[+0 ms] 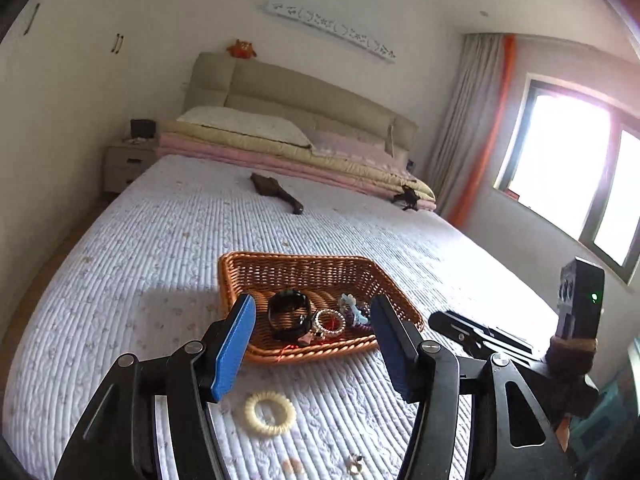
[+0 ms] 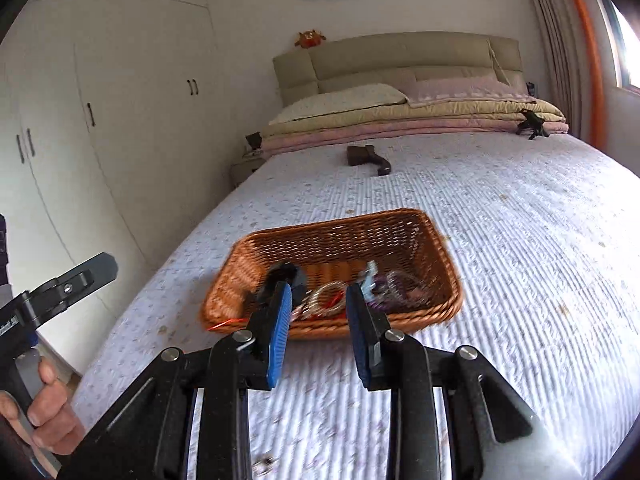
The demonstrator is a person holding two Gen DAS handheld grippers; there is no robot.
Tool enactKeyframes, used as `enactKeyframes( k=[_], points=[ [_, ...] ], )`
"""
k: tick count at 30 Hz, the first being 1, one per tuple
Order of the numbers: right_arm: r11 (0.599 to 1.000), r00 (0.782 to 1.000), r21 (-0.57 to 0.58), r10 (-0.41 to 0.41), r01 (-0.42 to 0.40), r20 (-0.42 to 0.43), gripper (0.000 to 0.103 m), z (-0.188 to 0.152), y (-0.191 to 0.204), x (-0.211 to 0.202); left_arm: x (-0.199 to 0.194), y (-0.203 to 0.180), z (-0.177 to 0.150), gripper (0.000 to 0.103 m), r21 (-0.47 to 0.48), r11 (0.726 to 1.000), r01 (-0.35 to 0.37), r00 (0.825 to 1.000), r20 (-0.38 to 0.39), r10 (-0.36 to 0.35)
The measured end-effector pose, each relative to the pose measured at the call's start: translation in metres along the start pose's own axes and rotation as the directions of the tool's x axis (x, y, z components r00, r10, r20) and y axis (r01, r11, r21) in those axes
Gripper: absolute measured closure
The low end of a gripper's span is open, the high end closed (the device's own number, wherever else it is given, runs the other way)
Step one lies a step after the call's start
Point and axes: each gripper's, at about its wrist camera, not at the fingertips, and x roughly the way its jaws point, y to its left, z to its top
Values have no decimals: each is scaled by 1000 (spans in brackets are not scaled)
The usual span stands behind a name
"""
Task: Organize jewelry
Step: 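Grasp the cream coil hair tie with the left tool while the right tool grasps the small charm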
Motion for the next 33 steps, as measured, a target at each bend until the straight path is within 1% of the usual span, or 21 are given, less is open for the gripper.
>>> enactKeyframes(
  k=[3,7,9,13,16,18,21,23,25,28,30,33],
  points=[
    [1000,1000,-24,-11,11,9,72,-16,15,-11,-12,2,-12,42,-1,1000,-21,1000,13,21],
    [999,1000,-44,-9,8,-24,72,-46,32,-12,-19,15,-37,42,-29,999,-26,1000,2,26],
    [999,999,-48,-8,6,-44,72,-64,38,-10,-15,19,-48,42,-31,999,-43,999,-15,43],
    [996,996,-69,-52,48,-71,72,-97,45,-2,5,31,-66,42,-26,993,-111,992,-69,110],
    [998,992,-51,-50,44,-116,72,-115,44,6,17,39,-76,42,-41,992,-121,987,-109,116],
    [999,989,-35,-43,38,-139,72,-120,41,9,26,40,-79,42,-42,990,-136,983,-132,129],
    [999,982,-38,-27,21,-185,72,-124,43,18,49,41,-85,42,-26,980,-197,960,-209,187],
    [998,975,-57,-39,27,-217,72,-128,48,25,67,43,-90,42,-17,972,-234,941,-256,222],
    [997,967,-65,-50,35,-252,72,-132,50,32,81,46,-95,42,-30,973,-231,930,-299,212],
    [998,957,-54,-51,36,-285,72,-133,49,42,90,48,-95,42,-33,975,-222,928,-314,201],
    [998,954,-43,-48,37,-297,72,-133,47,46,96,50,-96,42,-36,974,-222,922,-334,198],
    [997,947,-54,-77,63,-313,72,-131,49,55,108,53,-98,43,-44,973,-227,906,-376,194]
  ],
)
